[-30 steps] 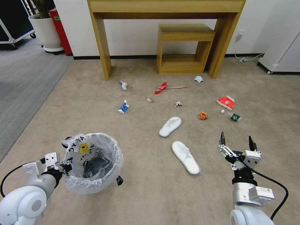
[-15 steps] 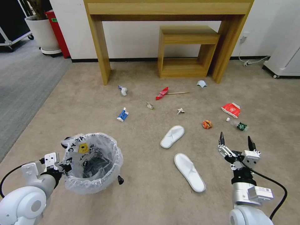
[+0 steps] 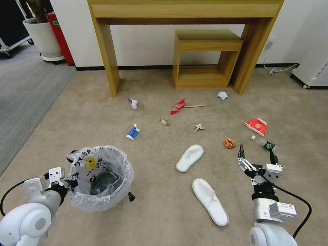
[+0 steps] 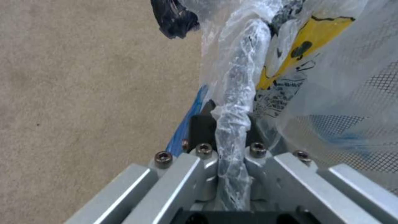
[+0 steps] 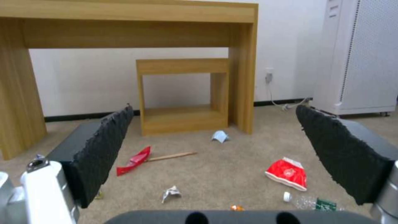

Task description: Pick up the trash bin and place the garbage on the floor into it.

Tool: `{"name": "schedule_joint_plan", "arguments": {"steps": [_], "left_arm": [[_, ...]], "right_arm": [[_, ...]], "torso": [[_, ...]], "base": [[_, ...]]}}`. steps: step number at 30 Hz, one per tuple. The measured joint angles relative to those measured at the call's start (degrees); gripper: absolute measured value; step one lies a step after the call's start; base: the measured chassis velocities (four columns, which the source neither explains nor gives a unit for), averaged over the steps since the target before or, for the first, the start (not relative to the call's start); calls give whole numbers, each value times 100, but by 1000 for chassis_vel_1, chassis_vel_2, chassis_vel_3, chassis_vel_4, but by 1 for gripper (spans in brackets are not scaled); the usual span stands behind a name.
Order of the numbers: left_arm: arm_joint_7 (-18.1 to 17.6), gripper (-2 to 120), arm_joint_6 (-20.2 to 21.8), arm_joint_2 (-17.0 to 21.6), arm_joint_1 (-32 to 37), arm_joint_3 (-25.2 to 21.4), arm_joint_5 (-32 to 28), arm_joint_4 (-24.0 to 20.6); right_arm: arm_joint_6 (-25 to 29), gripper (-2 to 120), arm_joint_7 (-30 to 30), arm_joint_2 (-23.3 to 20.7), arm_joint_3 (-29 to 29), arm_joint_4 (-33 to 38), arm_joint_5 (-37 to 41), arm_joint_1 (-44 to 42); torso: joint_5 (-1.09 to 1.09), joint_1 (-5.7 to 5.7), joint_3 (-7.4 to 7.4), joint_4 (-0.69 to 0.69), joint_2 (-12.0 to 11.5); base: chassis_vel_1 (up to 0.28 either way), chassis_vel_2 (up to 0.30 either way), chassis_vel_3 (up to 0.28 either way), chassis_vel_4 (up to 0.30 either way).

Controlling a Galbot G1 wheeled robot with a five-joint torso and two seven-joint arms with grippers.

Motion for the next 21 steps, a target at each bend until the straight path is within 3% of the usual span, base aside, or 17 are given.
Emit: {"name": "schedule_joint_plan", "arguments": {"steps": [21], "left_arm": [[2,0,0,-34,-24,29,37,46]], "right_arm": [[-10,100,-11,-138,4,8,136,-13]], "torso": [[0,0,0,0,0]], "base": [[0,0,0,0]]}}
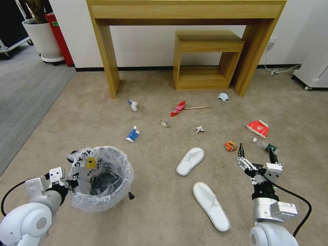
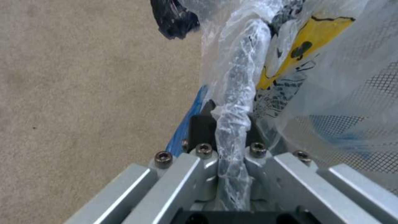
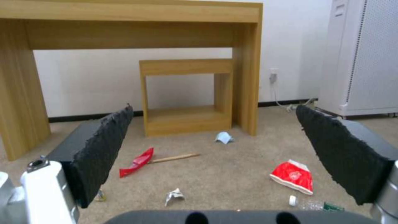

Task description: Pick up the trash bin and place the garbage on the floor into it.

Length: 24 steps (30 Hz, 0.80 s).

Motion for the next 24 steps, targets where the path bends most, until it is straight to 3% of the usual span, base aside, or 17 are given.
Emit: {"name": "schedule_joint_plan", "arguments": {"steps": [11,16,24], "left_arm": [[14,0,-17,9,33,-5,8,-19],[26,0,-31,-7,28,7,56,34],[59,0,-78,-70,25,37,142,139]], "right_arm": [[-124,100,17,-106,19,5,24,-26],[-686,100,37,-365,-18,97,339,-97],[-1862,100,235,-997,-62,157,1471,-266]], "torso": [[0,0,0,0,0],[0,0,0,0,0],[1,0,0,0,0]], "base": [[0,0,0,0],[0,0,0,0],[0,0,0,0]]}}
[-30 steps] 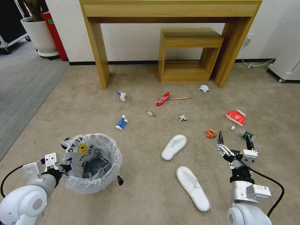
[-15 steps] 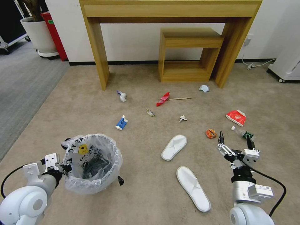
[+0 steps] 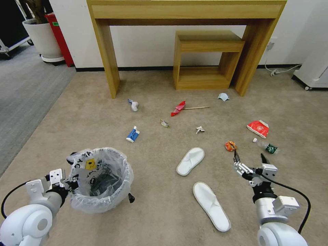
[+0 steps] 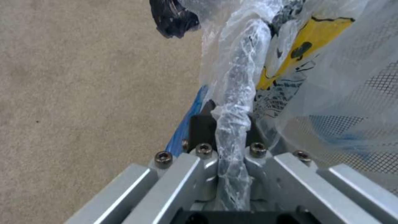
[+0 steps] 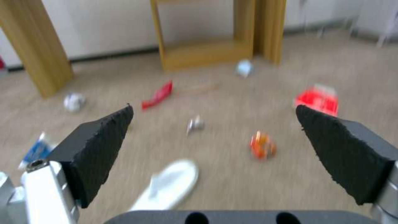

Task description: Pick up the trash bin and place the garbage on the floor into it.

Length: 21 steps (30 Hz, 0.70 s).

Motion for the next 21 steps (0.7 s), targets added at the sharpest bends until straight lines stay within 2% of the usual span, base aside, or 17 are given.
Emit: {"name": "schedule_joint_plan", "arguments": {"steps": [3,4,6,12,15,21], "left_arm": [[22,0,-21,-15,-37,23,17,64],[22,0,-21,-15,-37,23,17,64],[23,0,-37,-19,-45,23,25,84],[27,0,-47,-32,-54,24,49,90],[28,0,-51,-33,-92,37,51,127],[27,0,-65,-64,-69,6,92,155]], "right_arm": [[-745,100,258,-330,-13,0,489,-149],[-745,100,258,-330,-13,0,489,-149],[-1231,100,390,-497,-27,-58,790,-133],[-1690,100,825,-838,-296,-414,1448,139],[-1962,100,1270,-1114,-618,-742,1870,375],[-2278,100,1253,-1546,-1091,-1411,1849,782]], "torso": [[0,0,0,-1,0],[0,0,0,-1,0],[-1,0,0,-1,0],[0,0,0,0,0],[-1,0,0,-1,0],[1,0,0,0,0]], "base": [[0,0,0,0],[0,0,0,0],[0,0,0,0],[0,0,0,0],[0,0,0,0],[0,0,0,0]]}}
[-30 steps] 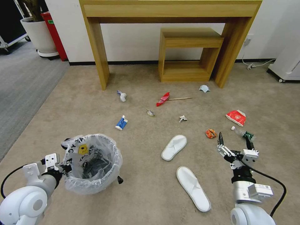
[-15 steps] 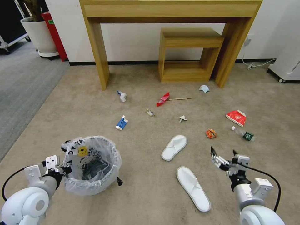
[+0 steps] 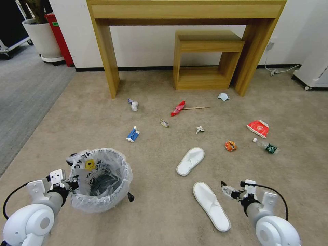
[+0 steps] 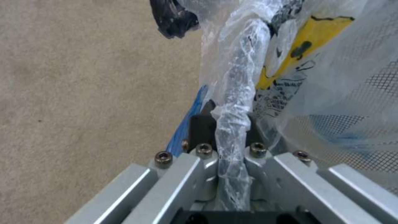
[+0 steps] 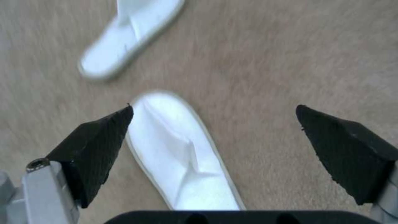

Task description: Pick up the trash bin and place the garbage on the floor into it.

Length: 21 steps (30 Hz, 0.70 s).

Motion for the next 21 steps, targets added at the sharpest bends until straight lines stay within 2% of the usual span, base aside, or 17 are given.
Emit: {"name": "schedule_joint_plan", "arguments": {"steps": [5,9,15,21], "left_arm": [[0,0,-41,-116,34,-9,113,15],[0,0,-63,-196,52,-12,179,21],[0,0,-85,-256,65,-35,218,22],[1,0,-98,-302,37,-65,220,41]], "right_arm": [[-325,100,-216,-449,-502,-555,-127,380],[-360,100,-304,-675,-878,-872,-266,650],[-369,100,-401,-788,-1339,-1188,-317,1005],[-243,100,-459,-813,-2047,-1667,-410,1565]], "torso": [[0,0,0,0,0],[-2,0,0,0,0],[-2,0,0,1,0],[0,0,1,0,0]], "base": [[0,0,0,0],[0,0,0,0],[0,0,0,0],[0,0,0,0]]}}
